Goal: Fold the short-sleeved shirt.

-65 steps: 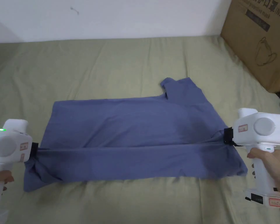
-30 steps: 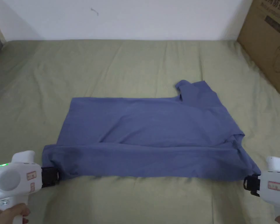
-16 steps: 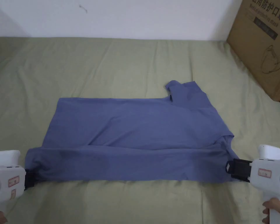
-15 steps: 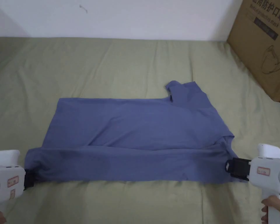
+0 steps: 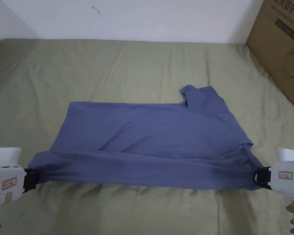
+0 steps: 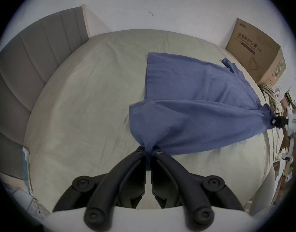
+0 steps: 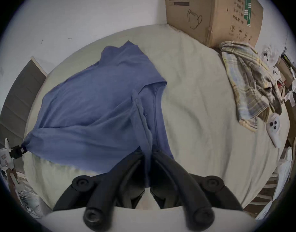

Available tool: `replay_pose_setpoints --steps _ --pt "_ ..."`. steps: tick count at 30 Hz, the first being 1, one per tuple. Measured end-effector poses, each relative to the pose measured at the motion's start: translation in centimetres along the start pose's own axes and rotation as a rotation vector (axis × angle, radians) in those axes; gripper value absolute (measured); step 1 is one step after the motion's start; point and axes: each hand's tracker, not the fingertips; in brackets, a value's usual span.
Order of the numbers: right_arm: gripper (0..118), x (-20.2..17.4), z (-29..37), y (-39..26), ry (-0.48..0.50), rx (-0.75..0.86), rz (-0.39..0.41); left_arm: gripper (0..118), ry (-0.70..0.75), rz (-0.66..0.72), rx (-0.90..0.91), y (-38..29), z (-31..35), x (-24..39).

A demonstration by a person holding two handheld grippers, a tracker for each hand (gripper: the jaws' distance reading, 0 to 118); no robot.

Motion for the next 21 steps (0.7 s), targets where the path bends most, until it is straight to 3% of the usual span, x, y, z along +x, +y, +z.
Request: replay_pose_setpoints --steps 6,13,17,18,19,21 --pt "5 1.4 3.5 -2.5 0.034 -0.001 -0.051 4 -0.010 -0.048 -0.031 -2.0 3.2 0.4" --pt "5 2.1 2.5 -8.5 0.006 -0.114 -0.020 4 0.031 -0.080 -0.164 -7.9 2.8 0.9" --pt "5 2.8 0.8 -9.1 -0.006 -0.107 -0.021 5 0.040 -0.092 -0.148 -9.3 1.5 0.9" --pt "6 2.6 1.0 -8.8 -0.006 -0.108 -0.009 10 0.049 -0.092 -0.144 -9.2 1.3 0.8" --pt "21 2.4 1.2 -8.5 -0.006 -0.106 0.020 26 0.061 -0.087 -0.150 -8.9 1.3 0.7" --pt "63 2.6 1.5 -7.6 -0.037 -0.093 0.056 74 0.108 -0.074 -0.166 -8.3 1.6 0.5"
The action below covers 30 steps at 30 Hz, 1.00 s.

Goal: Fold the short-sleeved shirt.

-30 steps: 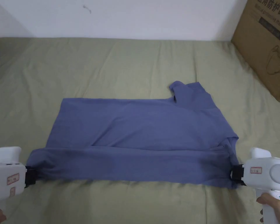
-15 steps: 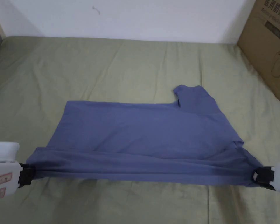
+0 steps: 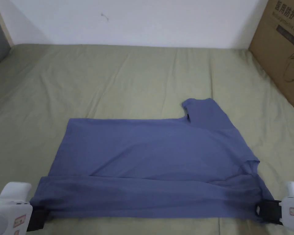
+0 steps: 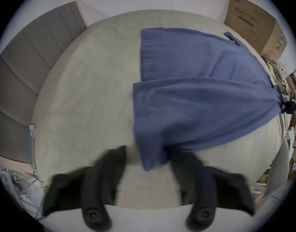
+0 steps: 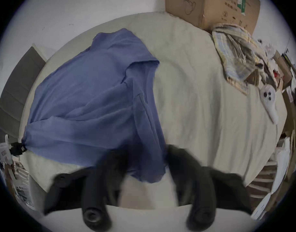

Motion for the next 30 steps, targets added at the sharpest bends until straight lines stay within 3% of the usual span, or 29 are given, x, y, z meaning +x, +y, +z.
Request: replay_pose_setpoints --steps 1,6,7,9,10,11,12,13,15,22,23,24,26,27,30 --pt "75 -0.1 0.4 0.4 -0.019 0.010 0.004 96 -0.001 0.002 -0.002 0.2 0.3 -0.2" --pt "75 -0.3 1.8 3.4 0.037 0.085 -0.011 92 -0.106 0.103 0.091 2.4 2.6 -1.0" --pt "74 -0.6 2.0 4.2 0.046 0.095 -0.011 77 -0.130 0.132 0.108 3.0 2.9 -1.1" --pt "66 -1.3 2.1 5.6 0.085 0.119 -0.006 24 -0.182 0.166 0.150 4.3 3.9 -0.6" --pt "37 -1.7 2.0 6.2 0.123 0.123 0.004 1 -0.189 0.169 0.161 4.9 4.2 0.0" --pt "6 -3.1 2.7 6.6 0.135 0.112 0.014 0 -0.173 0.161 0.163 5.4 4.1 0.5" --pt "1 -3.8 2.3 7.1 0.122 0.109 0.022 0 -0.164 0.153 0.172 5.8 3.9 0.9" --pt "1 -4.3 1.7 7.5 0.073 0.130 0.031 0 -0.154 0.123 0.174 6.5 3.9 1.4" --pt "1 -5.1 0.4 8.8 0.105 0.094 0.066 0 -0.135 0.106 0.164 7.6 3.4 2.0" --pt "1 -5.8 -3.2 16.2 0.136 0.141 -0.012 0 -0.133 0.105 0.160 12.0 1.2 2.1" --pt "2 -5.8 -3.8 18.2 0.146 0.141 -0.023 0 -0.133 0.106 0.159 12.6 0.8 2.3" --pt "16 -5.9 -4.4 19.6 0.147 0.136 -0.024 0 -0.132 0.105 0.155 13.2 0.4 2.4" --pt "71 -6.3 -6.3 22.4 0.128 0.138 0.001 0 -0.133 0.100 0.150 14.4 -0.7 2.7" --pt "83 -6.5 -7.1 23.9 0.111 0.132 0.024 0 -0.135 0.096 0.150 14.9 -1.1 2.8" --pt "83 -6.9 -10.5 27.0 0.078 0.106 0.061 0 -0.140 0.086 0.149 16.3 -2.4 3.2"
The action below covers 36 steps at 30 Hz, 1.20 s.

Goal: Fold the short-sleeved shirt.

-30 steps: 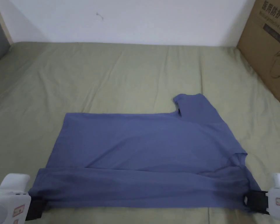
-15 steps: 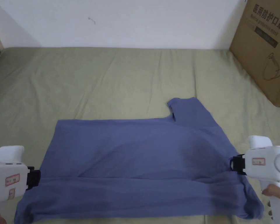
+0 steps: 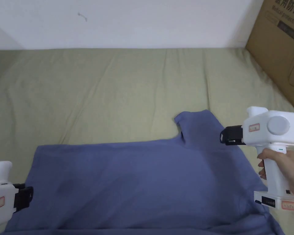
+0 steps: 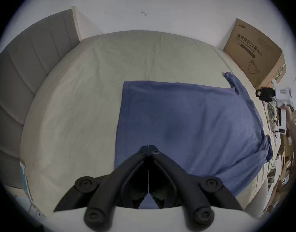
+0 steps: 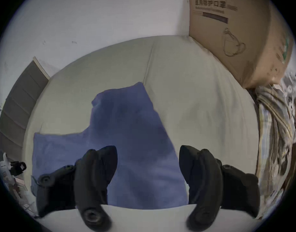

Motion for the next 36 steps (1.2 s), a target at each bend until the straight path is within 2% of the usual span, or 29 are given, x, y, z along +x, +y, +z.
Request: replay_pose_setpoints --steps 3,7,10,12,14,15,16,26,27,30,31,36 --pt "83 0.2 -3.3 1.4 -0.011 -0.030 0.013 0 -0.008 0.003 -0.004 0.7 -1.1 0.0" --pt "83 0.4 -7.0 1.4 -0.063 -0.098 0.083 0 0.003 -0.009 -0.026 1.0 -2.3 -0.2" --pt "79 1.1 -7.5 1.0 -0.028 -0.080 0.036 0 0.008 -0.006 -0.040 0.9 -2.9 -0.5" --pt "57 0.9 -6.9 0.9 -0.021 -0.067 0.057 0 0.008 0.003 -0.046 0.7 -3.1 -0.7" --pt "6 0.7 -6.2 1.0 -0.050 -0.044 0.089 0 0.009 0.010 -0.045 0.8 -3.3 -0.8" --pt "4 0.6 -5.8 1.1 -0.048 -0.036 0.084 0 0.010 0.012 -0.045 0.9 -3.3 -0.8" --pt "4 0.4 -5.6 1.2 0.001 -0.040 0.060 0 0.016 0.018 -0.046 0.9 -3.3 -0.8" --pt "4 0.3 -3.9 2.2 0.021 -0.028 0.060 1 -0.005 0.062 -0.014 3.8 -4.4 -2.2" --pt "4 0.4 -3.8 2.3 0.022 -0.030 0.058 6 -0.012 0.080 -0.014 4.5 -4.8 -2.5" --pt "4 0.6 -3.7 2.2 0.030 -0.029 0.042 67 0.013 0.111 0.000 7.1 -6.8 -3.3" --pt "4 0.6 -3.7 2.2 0.027 -0.030 0.044 78 0.024 0.111 -0.002 8.1 -7.6 -3.4" --pt "4 0.7 -3.9 2.1 0.020 -0.043 0.063 79 0.051 0.147 0.004 11.8 -11.3 -3.8"
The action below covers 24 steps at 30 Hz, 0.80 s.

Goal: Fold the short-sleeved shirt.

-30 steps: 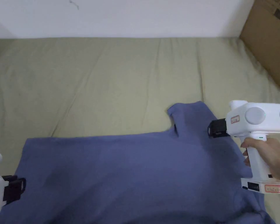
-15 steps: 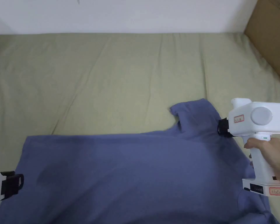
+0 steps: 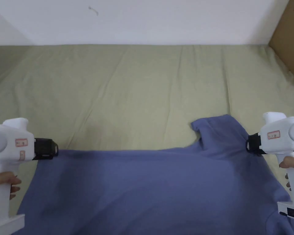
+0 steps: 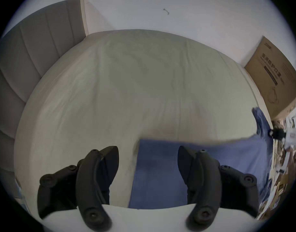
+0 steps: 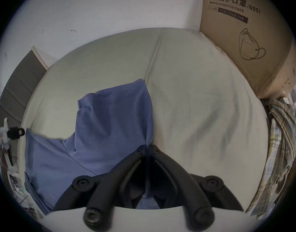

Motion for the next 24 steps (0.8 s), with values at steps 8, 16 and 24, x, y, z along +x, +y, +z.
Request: replay_pose_setpoints --steps 8,16,24 --pt "4 0.1 -0.5 -0.5 0.004 -0.014 -0.012 30 0.030 -0.034 -0.086 -0.3 -4.0 2.1" --pt "4 0.5 2.9 -0.3 0.031 0.018 -0.032 2 0.031 -0.098 -0.084 0.1 -1.7 2.7" --pt "4 0.4 11.7 -2.9 0.043 0.108 -0.014 2 -0.031 -0.142 0.086 -1.6 10.4 2.5"
